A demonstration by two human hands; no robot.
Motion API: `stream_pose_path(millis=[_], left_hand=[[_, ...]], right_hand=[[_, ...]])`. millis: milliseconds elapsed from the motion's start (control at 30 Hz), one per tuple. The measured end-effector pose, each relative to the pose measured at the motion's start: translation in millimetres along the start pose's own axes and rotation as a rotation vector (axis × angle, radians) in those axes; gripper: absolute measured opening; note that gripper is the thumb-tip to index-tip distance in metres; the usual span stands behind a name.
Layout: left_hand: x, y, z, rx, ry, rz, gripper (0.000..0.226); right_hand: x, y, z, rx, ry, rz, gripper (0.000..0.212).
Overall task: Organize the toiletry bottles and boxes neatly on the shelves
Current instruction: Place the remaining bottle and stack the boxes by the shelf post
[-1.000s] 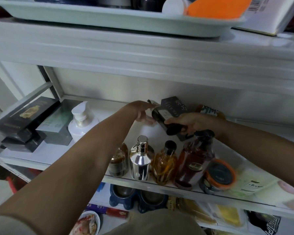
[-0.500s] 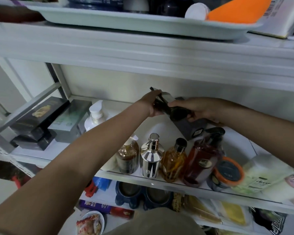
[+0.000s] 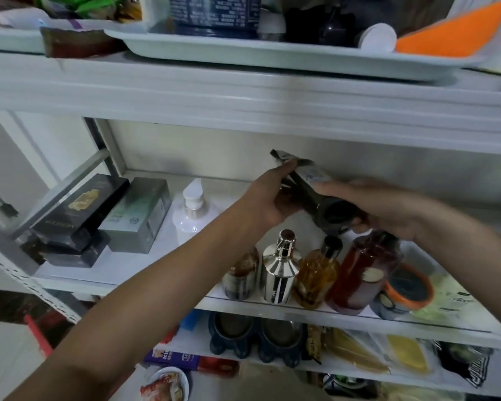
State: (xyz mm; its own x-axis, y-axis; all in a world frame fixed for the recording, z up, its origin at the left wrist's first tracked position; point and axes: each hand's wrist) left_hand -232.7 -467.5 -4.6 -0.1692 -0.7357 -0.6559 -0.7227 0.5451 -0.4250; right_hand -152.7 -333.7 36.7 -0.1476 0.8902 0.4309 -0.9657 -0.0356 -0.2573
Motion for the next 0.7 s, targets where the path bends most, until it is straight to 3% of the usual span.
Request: stream_pose_path(millis=[267, 467, 567, 700], left_hand=[[20.6, -43.9, 8.2, 0.004, 0.13, 0.119, 0.026], [37.6, -70.7, 25.3, 0.035, 0.235, 0.108, 0.024], [43.0, -81.5, 35.5, 0.042, 0.243, 0.119, 0.025], [44.6, -97.2, 44.9, -0.007, 0.298, 0.148, 0.035]], right_hand=[[-52.7, -47.5, -7.2, 0.088, 0.072, -0.109, 0.042], [-92.5, -73.1, -26.2, 0.143, 0.126, -0.206, 0.051], [-103.8, -84.4, -31.6, 0.163, 0.169, -0.236, 0.031], [-111.2, -94.1, -37.4, 0.19, 0.063, -0.253, 0.047]])
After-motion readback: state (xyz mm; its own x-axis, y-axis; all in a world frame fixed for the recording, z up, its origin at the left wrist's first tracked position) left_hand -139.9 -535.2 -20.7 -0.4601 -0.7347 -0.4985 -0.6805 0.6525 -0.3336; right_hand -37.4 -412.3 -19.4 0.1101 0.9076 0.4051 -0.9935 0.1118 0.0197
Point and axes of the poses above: each hand's wrist, its own y-axis towards the middle knuckle, its own x-axis out of the back of the hand, z = x × y, and after that the axes turned 5 degrees about x, right-handed
